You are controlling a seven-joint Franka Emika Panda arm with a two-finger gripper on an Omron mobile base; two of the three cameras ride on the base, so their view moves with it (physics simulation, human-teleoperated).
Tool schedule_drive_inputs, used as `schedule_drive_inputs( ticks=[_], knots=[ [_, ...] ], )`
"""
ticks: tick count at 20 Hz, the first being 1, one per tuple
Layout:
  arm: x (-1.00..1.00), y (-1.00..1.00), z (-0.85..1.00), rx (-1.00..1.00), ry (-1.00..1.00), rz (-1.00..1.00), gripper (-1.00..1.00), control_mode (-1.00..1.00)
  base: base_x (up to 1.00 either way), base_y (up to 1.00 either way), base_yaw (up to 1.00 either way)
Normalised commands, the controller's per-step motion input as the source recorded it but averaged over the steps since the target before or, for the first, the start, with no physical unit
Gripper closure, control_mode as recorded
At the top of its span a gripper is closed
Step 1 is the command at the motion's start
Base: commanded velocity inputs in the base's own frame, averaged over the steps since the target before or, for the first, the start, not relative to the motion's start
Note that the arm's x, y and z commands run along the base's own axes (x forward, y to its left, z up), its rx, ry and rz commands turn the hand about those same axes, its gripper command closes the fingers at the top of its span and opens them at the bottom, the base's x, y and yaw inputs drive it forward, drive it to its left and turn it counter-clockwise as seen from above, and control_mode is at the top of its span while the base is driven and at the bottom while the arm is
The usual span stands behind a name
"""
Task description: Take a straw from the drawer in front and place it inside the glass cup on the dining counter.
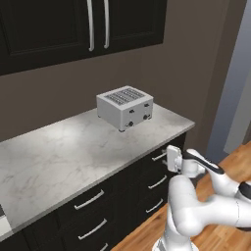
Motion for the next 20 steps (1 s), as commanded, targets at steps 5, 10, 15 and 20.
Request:
schedule_drive_inputs(
  ticks=[5, 10, 15, 20],
  knots=[
    [0.17, 0.0, -0.28, 0.06, -0.02, 0.0, -1.0, -1.0, 0.0, 0.0, 0.0],
    [0.14, 0.0, -0.35, 0.12, 0.0, 0.0, -1.0, -1.0, 0.0, 0.0, 0.0],
    [0.03, 0.0, -0.48, 0.17, 0.0, 0.0, -1.0, -1.0, 0.0, 0.0, 0.0],
    [0.01, 0.0, -0.59, 0.18, -0.05, 0.0, -1.0, -1.0, 0.0, 0.0, 0.0]
  ],
)
